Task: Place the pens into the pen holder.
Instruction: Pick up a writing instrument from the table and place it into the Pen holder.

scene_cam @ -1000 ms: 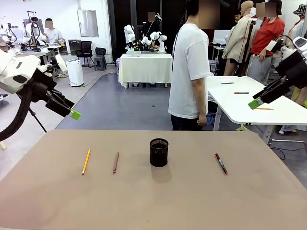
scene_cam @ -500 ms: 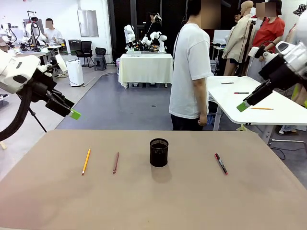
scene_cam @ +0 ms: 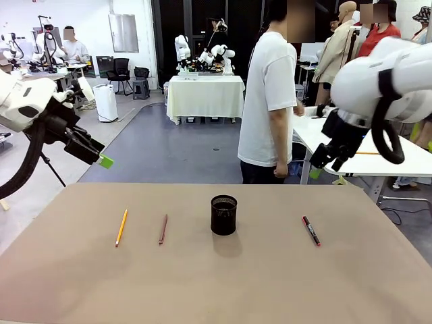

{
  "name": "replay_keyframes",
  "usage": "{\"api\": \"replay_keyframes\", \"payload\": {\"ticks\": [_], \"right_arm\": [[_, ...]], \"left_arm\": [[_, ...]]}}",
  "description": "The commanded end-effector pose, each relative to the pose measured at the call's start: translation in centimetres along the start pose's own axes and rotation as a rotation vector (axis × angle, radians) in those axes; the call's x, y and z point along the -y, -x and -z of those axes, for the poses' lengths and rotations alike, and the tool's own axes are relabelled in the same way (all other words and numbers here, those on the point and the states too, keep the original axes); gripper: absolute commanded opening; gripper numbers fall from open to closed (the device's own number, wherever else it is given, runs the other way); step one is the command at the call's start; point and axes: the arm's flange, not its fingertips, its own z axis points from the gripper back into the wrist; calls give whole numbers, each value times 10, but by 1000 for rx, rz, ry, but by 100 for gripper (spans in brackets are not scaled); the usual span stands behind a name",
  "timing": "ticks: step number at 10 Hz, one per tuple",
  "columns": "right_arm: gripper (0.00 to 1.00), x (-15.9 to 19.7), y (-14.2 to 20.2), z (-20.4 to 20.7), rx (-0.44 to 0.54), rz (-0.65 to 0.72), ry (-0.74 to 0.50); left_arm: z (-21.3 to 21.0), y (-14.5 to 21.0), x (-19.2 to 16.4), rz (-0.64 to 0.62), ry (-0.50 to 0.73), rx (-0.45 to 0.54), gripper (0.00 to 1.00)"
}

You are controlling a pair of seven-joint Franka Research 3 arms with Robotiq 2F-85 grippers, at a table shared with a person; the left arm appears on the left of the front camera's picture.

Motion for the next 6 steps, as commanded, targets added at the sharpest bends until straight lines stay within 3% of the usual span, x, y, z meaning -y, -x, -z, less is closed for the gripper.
{"api": "replay_keyframes", "payload": {"ticks": [1,4,6], "right_arm": [[100,10,-20,4,-117,90,-38],[100,26,-15,46,-161,158,34],[100,18,-13,36,-138,118,-30]], "left_arm": [[-1,0,0,-7,5,8,100],[-1,0,0,-7,5,8,100],[-1,0,0,-7,5,8,100]]}}
